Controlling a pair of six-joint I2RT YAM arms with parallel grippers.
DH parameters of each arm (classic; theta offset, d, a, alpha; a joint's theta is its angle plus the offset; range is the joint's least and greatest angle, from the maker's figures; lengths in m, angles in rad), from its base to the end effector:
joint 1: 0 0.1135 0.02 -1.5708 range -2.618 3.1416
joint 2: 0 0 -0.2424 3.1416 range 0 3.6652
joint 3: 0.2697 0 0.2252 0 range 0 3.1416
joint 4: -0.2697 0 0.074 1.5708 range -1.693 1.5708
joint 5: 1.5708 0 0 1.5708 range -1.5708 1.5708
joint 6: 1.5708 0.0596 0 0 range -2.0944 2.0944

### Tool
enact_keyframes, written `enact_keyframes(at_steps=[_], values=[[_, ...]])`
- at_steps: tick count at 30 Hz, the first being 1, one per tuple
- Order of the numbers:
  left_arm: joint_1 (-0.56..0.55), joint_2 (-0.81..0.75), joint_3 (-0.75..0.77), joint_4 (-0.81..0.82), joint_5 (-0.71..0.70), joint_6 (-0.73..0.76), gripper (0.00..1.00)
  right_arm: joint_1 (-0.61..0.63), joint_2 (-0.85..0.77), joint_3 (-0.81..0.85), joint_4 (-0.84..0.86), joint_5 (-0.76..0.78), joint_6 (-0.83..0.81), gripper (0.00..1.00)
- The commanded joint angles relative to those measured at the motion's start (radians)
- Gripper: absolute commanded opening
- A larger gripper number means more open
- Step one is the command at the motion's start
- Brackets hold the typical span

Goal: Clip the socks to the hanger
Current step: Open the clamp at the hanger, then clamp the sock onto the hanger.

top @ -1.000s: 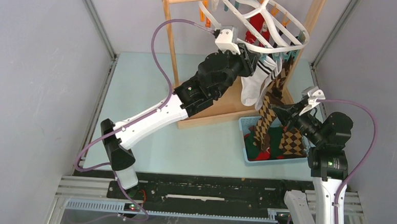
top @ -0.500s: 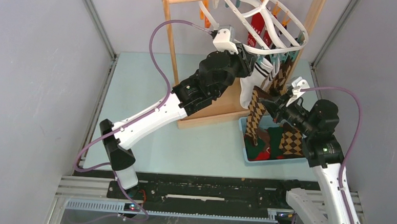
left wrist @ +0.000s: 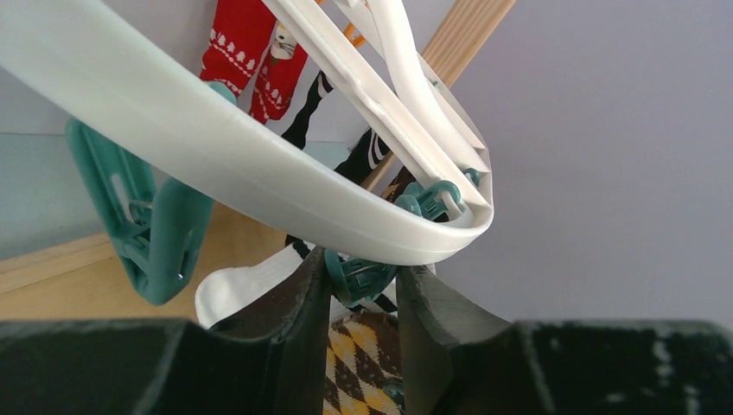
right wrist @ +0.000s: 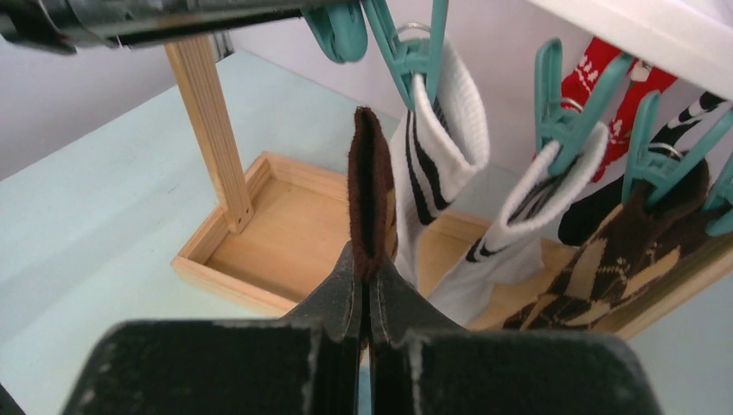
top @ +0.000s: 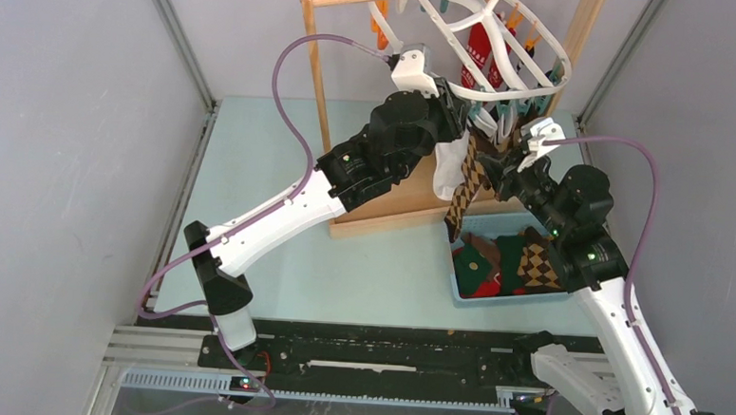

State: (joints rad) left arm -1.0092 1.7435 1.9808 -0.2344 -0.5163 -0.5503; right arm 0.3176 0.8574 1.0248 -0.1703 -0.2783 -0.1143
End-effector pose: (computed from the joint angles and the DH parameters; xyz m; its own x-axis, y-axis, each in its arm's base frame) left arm 0.2296 -0.3097 0.4620 -0.2461 -0.4628 -0.8516 0.4041 0.7496 -0.5242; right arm 0.1818 0.0770 0.3917 0.0613 -0.0953 -0.9936 -0.5579 0.8221 -0.1133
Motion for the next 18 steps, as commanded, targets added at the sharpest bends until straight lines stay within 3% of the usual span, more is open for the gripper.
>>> enact_keyframes(at_steps=[1, 18], values=[[0.006, -0.006, 0.055, 0.003, -0.019, -0.016, 0.00, 0.032, 0.035, 0.072, 0.068, 0.051, 0.016, 0.00], [0.006, -0.027, 0.027, 0.020, -0.010, -0.018, 0.00, 0.072, 0.098, 0.121, 0.048, 0.049, 0.023, 0.00]])
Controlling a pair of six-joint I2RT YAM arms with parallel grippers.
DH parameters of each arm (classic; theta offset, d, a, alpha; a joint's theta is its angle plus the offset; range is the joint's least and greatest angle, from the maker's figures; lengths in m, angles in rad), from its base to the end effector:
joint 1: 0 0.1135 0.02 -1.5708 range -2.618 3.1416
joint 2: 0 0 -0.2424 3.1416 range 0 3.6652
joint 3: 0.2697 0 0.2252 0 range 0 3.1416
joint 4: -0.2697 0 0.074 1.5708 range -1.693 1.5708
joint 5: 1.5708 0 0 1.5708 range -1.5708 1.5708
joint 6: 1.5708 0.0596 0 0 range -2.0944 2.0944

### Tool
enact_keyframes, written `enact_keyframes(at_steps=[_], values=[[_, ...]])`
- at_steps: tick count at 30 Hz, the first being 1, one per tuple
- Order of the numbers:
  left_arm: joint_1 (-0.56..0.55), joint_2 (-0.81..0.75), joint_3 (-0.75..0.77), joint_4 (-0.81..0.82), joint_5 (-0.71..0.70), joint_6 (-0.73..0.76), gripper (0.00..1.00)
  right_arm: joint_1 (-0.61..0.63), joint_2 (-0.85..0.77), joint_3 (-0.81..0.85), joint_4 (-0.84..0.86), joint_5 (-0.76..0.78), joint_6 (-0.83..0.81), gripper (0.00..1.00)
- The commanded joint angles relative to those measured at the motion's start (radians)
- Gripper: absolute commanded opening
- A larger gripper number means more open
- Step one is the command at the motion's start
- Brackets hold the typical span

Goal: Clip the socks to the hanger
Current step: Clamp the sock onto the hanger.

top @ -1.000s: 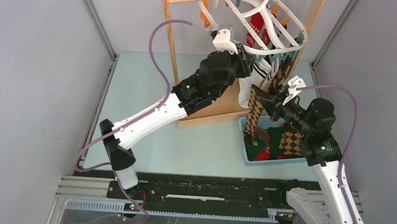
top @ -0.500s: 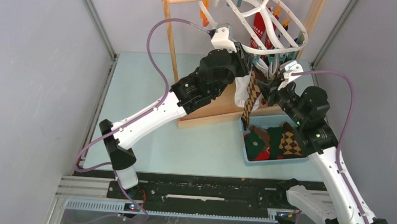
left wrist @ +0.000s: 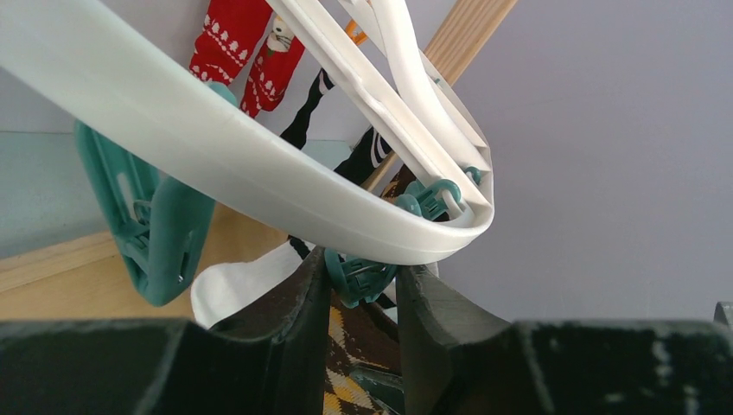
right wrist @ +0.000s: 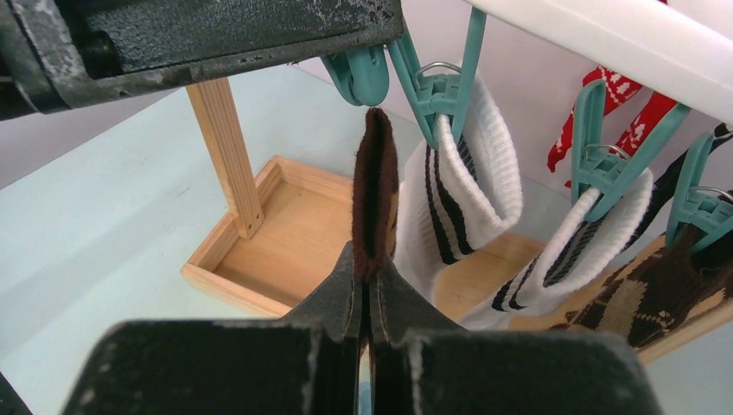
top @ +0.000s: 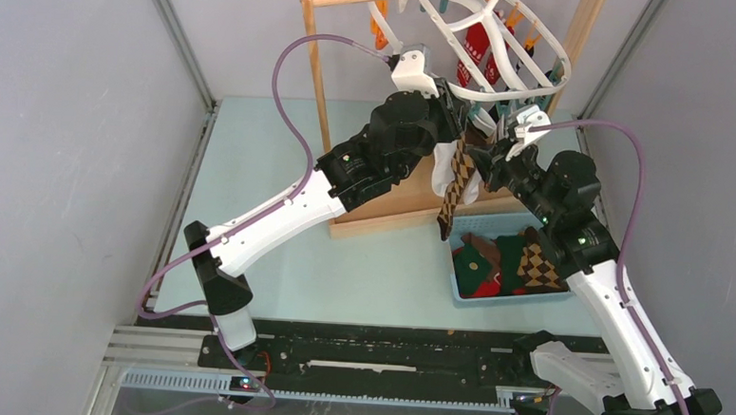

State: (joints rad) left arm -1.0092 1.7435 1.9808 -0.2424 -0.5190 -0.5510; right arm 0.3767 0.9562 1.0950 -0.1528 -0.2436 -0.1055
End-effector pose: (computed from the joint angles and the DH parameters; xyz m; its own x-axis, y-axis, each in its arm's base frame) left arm 0.2297 -0.3095 0.4610 -0.2488 -0.4582 -0.8533 0.3997 0.7539 -0.5214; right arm 0.1981 0.0938 0.3992 0.0483 -0.0908 -0.9947 -0.5794 0.8087 -0.1019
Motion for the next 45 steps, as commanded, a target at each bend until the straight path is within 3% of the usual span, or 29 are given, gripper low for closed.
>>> enact_keyframes(at_steps=[1, 45], values=[[0.007, -0.027, 0.027, 0.028, -0.006, -0.017, 0.00, 0.013, 0.001, 0.051, 0.033, 0.017, 0.015, 0.00], [0.008, -0.033, 0.011, 0.028, -0.007, -0.029, 0.00, 0.038, 0.020, 0.091, 0.049, 0.054, 0.005, 0.00]])
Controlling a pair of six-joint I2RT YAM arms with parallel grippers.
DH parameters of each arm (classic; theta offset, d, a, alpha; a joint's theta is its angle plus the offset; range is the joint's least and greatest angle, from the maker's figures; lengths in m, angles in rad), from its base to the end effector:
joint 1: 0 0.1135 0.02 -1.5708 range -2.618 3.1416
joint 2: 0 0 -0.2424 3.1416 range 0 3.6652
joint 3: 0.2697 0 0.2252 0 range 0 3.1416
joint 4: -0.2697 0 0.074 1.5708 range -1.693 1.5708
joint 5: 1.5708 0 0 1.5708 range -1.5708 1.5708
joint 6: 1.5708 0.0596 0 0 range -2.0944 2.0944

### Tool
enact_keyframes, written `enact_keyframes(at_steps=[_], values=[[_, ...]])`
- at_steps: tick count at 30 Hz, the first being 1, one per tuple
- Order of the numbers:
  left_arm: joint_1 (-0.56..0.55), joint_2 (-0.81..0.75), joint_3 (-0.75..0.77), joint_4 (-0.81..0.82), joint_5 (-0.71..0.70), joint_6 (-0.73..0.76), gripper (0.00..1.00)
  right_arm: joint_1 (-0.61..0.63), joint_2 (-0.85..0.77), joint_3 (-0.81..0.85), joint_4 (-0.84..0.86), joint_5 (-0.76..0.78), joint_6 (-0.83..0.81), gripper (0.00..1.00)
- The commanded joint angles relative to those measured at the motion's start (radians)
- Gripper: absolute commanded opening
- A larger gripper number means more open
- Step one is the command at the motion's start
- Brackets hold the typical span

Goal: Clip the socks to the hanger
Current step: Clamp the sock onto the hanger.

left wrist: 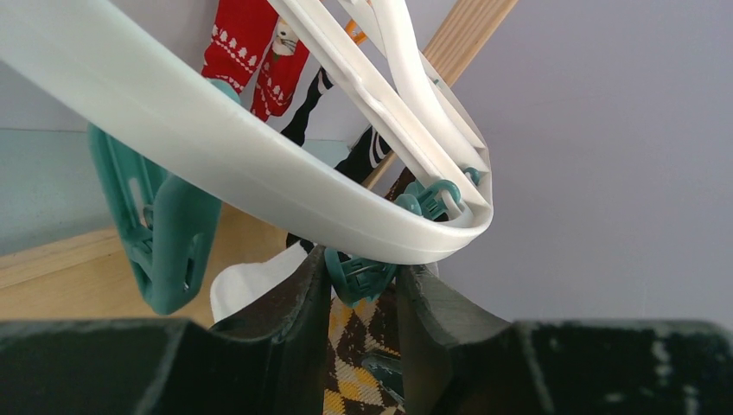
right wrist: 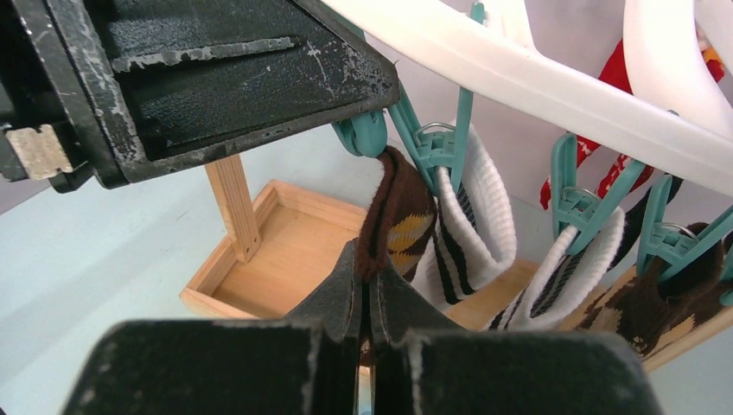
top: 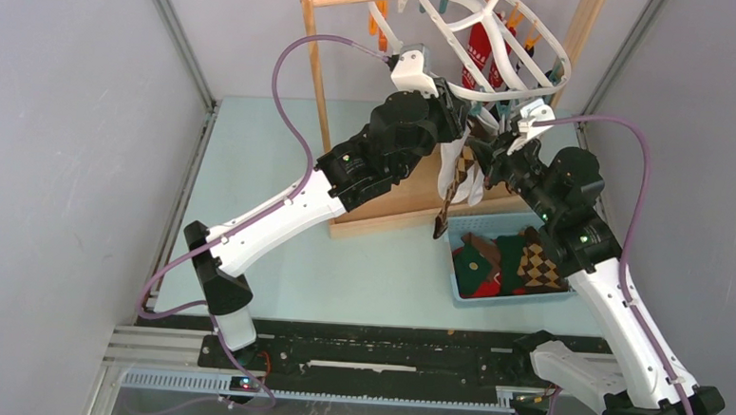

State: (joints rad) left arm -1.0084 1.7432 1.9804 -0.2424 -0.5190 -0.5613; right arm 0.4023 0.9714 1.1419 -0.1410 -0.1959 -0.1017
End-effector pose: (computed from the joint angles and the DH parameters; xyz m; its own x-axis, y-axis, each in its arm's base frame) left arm 0.2299 -0.3093 0.4610 -0.2526 -0.4661 -0.8479 0.3965 0.7495 -0.5301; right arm 0.1973 0.0966 0.4135 0.0842 -0.0724 -0.9938 -0.5574 0.8233 -0.1072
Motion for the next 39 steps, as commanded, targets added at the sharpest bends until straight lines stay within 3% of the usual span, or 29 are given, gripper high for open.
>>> enact_keyframes(at_steps=[1, 39], values=[[0.007, -0.034, 0.012, 0.028, -0.007, -0.019, 0.00, 0.014, 0.007, 0.044, 0.035, 0.004, 0.000, 0.00], [0.013, -0.070, -0.031, 0.033, -0.004, -0.063, 0.00, 0.046, 0.021, 0.044, 0.037, 0.017, -0.032, 0.00]])
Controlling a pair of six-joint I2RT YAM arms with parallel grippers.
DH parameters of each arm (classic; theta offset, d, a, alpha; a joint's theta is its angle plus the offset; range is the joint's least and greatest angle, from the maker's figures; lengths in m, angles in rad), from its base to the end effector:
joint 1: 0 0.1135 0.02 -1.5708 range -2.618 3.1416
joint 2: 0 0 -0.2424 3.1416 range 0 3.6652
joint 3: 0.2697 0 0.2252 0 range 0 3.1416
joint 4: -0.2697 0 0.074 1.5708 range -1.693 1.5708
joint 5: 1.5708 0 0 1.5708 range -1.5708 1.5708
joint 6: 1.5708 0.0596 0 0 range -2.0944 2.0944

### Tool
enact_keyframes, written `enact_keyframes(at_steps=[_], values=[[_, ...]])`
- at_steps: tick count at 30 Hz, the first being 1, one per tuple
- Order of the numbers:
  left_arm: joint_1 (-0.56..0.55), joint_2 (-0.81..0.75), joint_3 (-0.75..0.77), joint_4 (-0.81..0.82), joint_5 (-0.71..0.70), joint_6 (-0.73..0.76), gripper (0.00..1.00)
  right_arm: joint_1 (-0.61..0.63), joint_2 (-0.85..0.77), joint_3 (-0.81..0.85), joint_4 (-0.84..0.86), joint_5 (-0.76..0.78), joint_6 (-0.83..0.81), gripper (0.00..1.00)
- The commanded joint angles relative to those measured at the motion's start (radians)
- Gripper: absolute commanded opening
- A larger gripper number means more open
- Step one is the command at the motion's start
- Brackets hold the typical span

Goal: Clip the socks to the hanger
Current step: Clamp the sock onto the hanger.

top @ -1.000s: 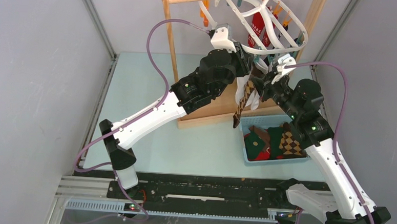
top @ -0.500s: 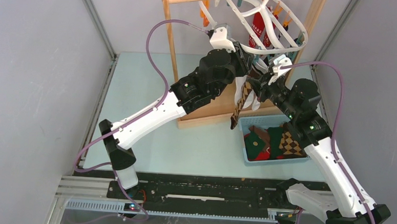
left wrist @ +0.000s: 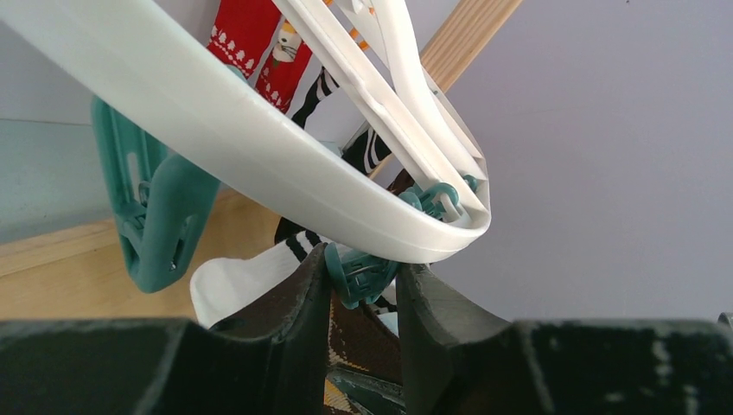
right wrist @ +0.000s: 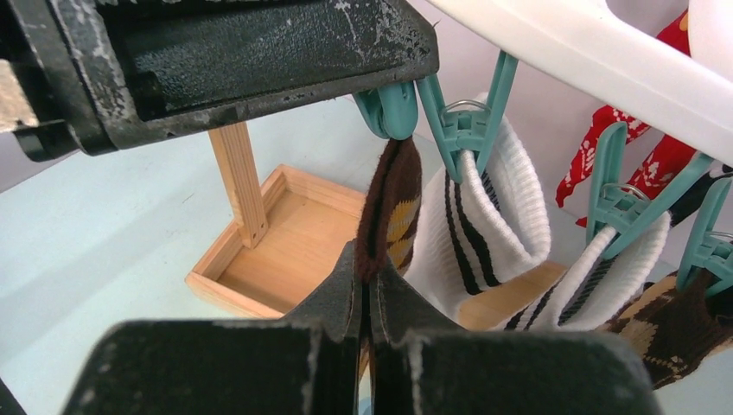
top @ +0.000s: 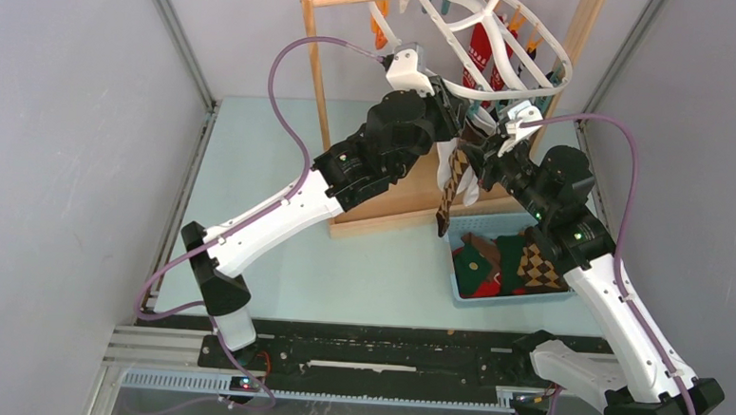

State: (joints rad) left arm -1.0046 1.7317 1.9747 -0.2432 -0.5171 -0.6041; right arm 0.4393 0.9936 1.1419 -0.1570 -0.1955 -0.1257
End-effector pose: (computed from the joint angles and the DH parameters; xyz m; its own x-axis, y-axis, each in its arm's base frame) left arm 0.2292 -0.3056 0.4632 -0.2662 -0.5017 -0.8231 0.3855 0.7272 -0.5679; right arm 0.1996 0.1066 0.4069 0.0665 -0.1046 -0.9923 -0.5893 0.7984 -0.1237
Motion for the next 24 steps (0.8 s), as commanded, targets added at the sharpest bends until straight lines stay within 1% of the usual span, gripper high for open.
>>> enact_keyframes(at_steps=[1, 9, 24], values=[[0.009, -0.058, -0.026, 0.035, -0.006, -0.020, 0.00, 0.009, -0.001, 0.045, 0.053, 0.020, -0.008, 0.00], [0.012, -0.058, -0.023, 0.037, -0.008, -0.021, 0.00, 0.007, -0.011, 0.042, 0.019, 0.051, -0.012, 0.00], [0.012, -0.057, -0.031, 0.036, 0.000, -0.036, 0.00, 0.032, 0.003, 0.044, 0.067, 0.044, -0.010, 0.00]])
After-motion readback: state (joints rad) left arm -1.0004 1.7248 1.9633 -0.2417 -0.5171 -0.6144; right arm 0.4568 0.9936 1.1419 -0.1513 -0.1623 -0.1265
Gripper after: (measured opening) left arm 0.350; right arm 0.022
